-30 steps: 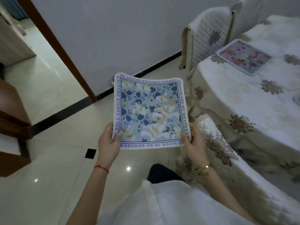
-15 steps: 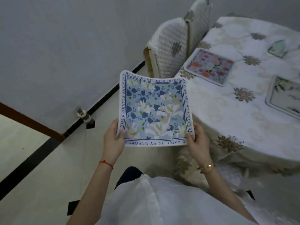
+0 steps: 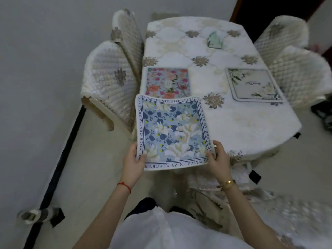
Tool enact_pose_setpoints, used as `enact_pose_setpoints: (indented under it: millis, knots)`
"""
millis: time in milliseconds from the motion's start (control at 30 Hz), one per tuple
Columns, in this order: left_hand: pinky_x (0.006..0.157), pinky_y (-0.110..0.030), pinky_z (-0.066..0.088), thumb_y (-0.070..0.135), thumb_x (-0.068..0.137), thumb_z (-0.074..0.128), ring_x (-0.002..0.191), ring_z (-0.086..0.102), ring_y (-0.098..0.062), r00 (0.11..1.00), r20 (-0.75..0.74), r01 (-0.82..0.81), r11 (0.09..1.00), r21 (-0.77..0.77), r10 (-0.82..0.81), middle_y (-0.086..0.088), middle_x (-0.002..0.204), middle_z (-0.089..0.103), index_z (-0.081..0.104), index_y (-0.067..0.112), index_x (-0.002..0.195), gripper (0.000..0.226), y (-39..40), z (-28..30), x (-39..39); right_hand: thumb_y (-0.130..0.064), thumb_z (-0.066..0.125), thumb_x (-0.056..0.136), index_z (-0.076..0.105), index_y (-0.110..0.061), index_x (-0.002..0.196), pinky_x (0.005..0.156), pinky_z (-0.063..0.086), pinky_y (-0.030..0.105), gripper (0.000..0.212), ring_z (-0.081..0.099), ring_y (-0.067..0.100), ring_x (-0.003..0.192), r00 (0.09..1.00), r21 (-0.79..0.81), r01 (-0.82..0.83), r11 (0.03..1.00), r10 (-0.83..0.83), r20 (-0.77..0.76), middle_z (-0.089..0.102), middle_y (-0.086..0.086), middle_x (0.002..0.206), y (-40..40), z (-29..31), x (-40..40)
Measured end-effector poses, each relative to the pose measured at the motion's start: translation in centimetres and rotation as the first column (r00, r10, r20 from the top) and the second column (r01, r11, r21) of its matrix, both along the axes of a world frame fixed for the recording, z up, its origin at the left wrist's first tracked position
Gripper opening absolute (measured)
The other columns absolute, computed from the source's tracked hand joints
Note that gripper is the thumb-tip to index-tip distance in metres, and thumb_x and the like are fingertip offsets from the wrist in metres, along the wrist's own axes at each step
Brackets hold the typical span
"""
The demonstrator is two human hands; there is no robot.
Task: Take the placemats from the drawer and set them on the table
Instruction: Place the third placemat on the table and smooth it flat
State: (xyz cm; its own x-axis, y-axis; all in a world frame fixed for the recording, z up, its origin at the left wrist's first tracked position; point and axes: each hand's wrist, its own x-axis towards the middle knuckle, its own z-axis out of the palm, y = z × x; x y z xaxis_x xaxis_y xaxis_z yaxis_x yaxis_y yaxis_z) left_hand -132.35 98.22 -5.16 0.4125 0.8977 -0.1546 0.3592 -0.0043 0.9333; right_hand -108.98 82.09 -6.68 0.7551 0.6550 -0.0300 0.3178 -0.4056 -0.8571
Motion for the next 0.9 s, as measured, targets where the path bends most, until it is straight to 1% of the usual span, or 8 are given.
enact_pose_setpoints:
  millis: [133,200,367,467,567,733,833,900]
  knots:
    - [0.093,-0.035,0.049,-0.007,0.088,0.052,0.102,0.063,-0.02,0.991,0.033,0.129,0.989,-0.068,-0.127,-0.005,0.112,0.065,0.051,0.011,0.121,0.038,3.0,-1.0,4.6,-0.006,0.053,0.093,0.048,-0.013,0.124,0.071,0.057,0.047,0.032,0.067,0.026,0.084,0.992,-0.059,0.125,0.99,-0.125,-0.005,0.068,0.008,0.098,0.7,-0.4,2.9]
    - [0.092,-0.033,0.05,-0.004,0.091,0.052,0.104,0.062,-0.018,0.982,0.036,0.186,0.977,-0.099,-0.183,-0.002,0.112,0.065,0.049,0.012,0.123,0.036,3.7,-1.4,6.9,-0.006,0.053,0.093,0.048,-0.013,0.124,0.072,0.056,0.05,0.031,0.067,0.028,0.083,0.984,-0.088,0.178,0.98,-0.179,-0.011,0.068,0.009,0.097,0.7,-0.5,4.6]
    - [0.091,-0.031,0.049,0.001,0.091,0.054,0.102,0.061,-0.017,0.972,0.012,0.233,0.966,-0.109,-0.233,0.001,0.111,0.064,0.051,0.015,0.122,0.034,3.8,-2.9,13.3,-0.005,0.053,0.093,0.05,-0.012,0.12,0.069,0.057,0.048,0.029,0.066,0.026,0.078,0.966,-0.138,0.258,0.956,-0.255,0.04,0.065,0.002,0.092,0.3,-1.1,9.5]
    - [0.088,-0.022,0.044,0.0,0.091,0.055,0.102,0.06,-0.013,0.975,0.001,0.221,0.967,-0.13,-0.223,0.003,0.111,0.063,0.051,0.013,0.125,0.037,2.5,-3.7,17.2,-0.005,0.053,0.093,0.05,-0.012,0.12,0.069,0.056,0.048,0.028,0.065,0.03,0.077,0.963,-0.194,0.27,0.943,-0.267,0.042,0.064,0.004,0.088,-0.6,-1.6,13.5]
    - [0.091,-0.02,0.043,-0.001,0.09,0.054,0.103,0.059,-0.01,0.979,0.021,0.206,0.968,-0.142,-0.205,0.005,0.113,0.062,0.051,0.013,0.128,0.041,0.7,-4.5,20.8,-0.005,0.054,0.091,0.052,-0.013,0.119,0.066,0.054,0.043,0.029,0.065,0.035,0.077,0.96,-0.247,0.281,0.928,-0.273,0.066,0.063,0.002,0.081,-1.5,-2.3,17.5]
    - [0.087,-0.015,0.043,-0.002,0.089,0.054,0.102,0.058,-0.012,0.986,-0.028,0.158,0.971,-0.182,-0.166,0.002,0.113,0.062,0.05,0.012,0.13,0.043,-1.3,-6.2,24.4,-0.005,0.054,0.09,0.052,-0.014,0.119,0.073,0.054,0.049,0.031,0.065,0.035,0.078,0.965,-0.296,0.257,0.92,-0.261,0.026,0.066,0.005,0.083,-2.8,-3.9,21.5]
    - [0.095,-0.027,0.046,-0.001,0.091,0.054,0.106,0.058,-0.015,0.991,-0.026,0.125,0.969,-0.215,-0.133,0.0,0.118,0.062,0.048,0.012,0.131,0.043,-2.7,-7.2,25.4,-0.006,0.054,0.091,0.052,-0.013,0.12,0.07,0.054,0.047,0.03,0.064,0.033,0.075,0.968,-0.293,0.245,0.924,-0.248,0.027,0.066,0.006,0.082,-3.7,-5.0,22.9]
    - [0.096,-0.029,0.048,0.001,0.091,0.056,0.107,0.059,-0.014,0.993,-0.024,0.111,0.967,-0.228,-0.119,0.002,0.117,0.062,0.048,0.013,0.132,0.044,-3.5,-7.8,25.6,-0.005,0.054,0.091,0.052,-0.013,0.12,0.066,0.053,0.044,0.03,0.063,0.032,0.073,0.97,-0.277,0.24,0.93,-0.242,0.029,0.065,0.004,0.08,-4.3,-5.6,23.6]
